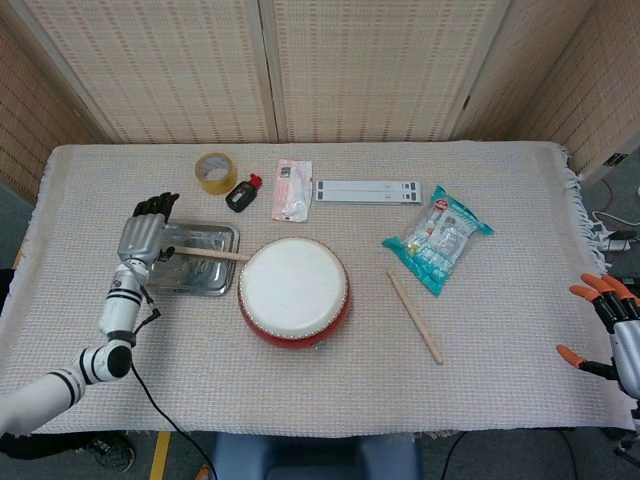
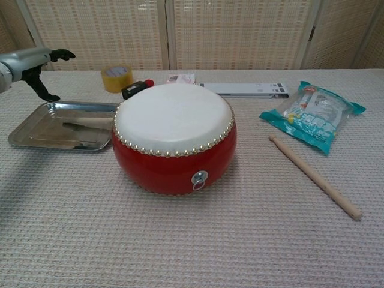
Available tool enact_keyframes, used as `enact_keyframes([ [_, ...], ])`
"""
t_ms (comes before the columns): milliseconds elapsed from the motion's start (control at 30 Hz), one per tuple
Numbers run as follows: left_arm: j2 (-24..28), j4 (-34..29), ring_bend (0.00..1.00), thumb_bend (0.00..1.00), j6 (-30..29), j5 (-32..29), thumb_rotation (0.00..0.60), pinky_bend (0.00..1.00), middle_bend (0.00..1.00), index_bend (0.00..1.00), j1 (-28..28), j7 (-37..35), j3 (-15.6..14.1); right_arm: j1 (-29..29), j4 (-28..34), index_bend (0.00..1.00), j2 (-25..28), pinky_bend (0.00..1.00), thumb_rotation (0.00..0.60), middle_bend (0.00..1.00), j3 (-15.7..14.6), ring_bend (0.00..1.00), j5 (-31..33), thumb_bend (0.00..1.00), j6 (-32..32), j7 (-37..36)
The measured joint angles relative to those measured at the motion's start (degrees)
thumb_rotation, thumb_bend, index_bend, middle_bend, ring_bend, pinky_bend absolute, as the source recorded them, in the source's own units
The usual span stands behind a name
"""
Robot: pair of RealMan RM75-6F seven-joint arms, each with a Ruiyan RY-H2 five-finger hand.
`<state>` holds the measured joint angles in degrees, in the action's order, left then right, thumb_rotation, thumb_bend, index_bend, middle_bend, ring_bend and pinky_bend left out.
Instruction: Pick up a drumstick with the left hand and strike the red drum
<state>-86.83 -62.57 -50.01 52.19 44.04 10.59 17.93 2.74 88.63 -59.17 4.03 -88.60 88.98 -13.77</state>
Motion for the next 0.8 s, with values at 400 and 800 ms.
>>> enact_keyframes([
  [400, 11.3, -25.2, 0.00, 0.29, -26.4, 9.9, 0.600, 0.06, 0.06, 0.11, -18.6, -0.7, -6.8, -0.6, -3.7, 0.06, 1.4, 0.08, 0.600, 0.10, -1.8, 0.00, -1.3, 0.08, -1.0, -6.9],
  [800, 16.4, -36.4, 0.00, 0.29, -41.3, 23.0, 0.600, 0.05, 0.05, 0.08, -32.7, 1.0, -17.3, -0.6, -6.4, 0.00, -2.7, 0.01, 0.600, 0.06, -3.6, 0.00, -5.7, 0.08, 0.5, -5.6],
])
